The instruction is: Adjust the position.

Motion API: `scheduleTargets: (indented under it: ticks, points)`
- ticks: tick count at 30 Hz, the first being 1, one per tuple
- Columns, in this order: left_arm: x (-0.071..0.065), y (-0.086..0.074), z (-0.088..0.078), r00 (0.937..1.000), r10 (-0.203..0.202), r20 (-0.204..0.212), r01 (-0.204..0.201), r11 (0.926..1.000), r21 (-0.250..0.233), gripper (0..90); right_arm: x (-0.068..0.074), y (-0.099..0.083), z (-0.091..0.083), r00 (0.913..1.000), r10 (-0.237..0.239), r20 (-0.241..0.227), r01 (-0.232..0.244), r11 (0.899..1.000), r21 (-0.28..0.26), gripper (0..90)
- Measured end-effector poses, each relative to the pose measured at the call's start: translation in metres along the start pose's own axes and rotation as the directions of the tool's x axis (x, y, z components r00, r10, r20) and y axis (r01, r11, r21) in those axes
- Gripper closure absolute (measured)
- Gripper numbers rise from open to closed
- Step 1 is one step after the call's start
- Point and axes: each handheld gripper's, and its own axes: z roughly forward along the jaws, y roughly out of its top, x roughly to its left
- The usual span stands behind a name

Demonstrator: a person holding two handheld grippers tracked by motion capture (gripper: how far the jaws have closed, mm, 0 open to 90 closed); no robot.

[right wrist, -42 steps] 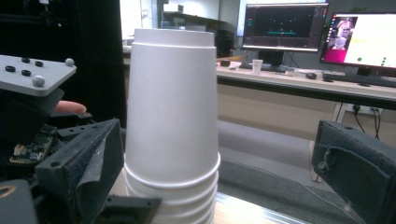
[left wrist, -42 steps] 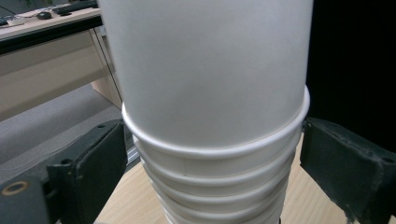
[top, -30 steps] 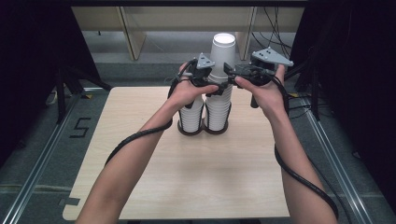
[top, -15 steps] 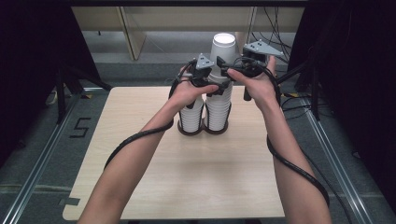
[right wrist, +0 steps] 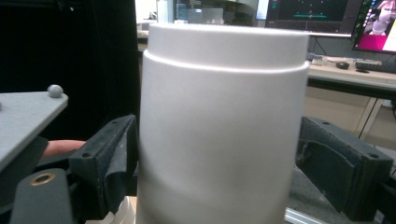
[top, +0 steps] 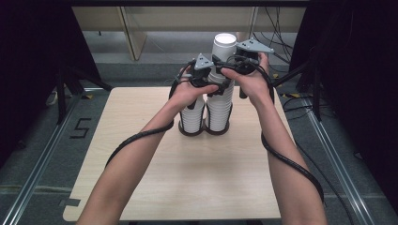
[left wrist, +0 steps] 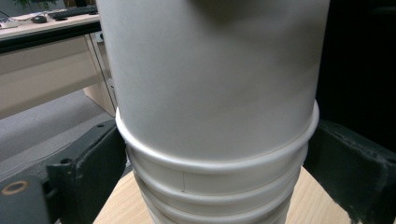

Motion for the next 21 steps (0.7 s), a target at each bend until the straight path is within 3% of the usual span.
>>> scheduleTargets:
  ticks: [5, 8, 21]
  points:
    - [0.000, 0.000, -0.001, 1.0000, 0.001, -0.002, -0.001, 1.0000, -0.001, 7.2, 0.003, -0.001, 0.002, 0.9999, -0.002, 0.012, 0.002, 0.999, -0.034, 18.6]
    - [-0.001, 0.000, -0.001, 1.0000, -0.001, -0.002, 0.001, 1.0000, -0.004, 7.3, 0.003, 0.006, -0.004, 0.9997, -0.002, 0.024, 0.004, 0.997, -0.083, 19.3]
    - [0.001, -0.001, -0.002, 0.9998, 0.017, -0.004, -0.017, 0.9998, 0.008, 7.8, 0.004, 0.028, -0.015, 0.9993, 0.022, 0.032, -0.016, 0.984, -0.178, 20.5]
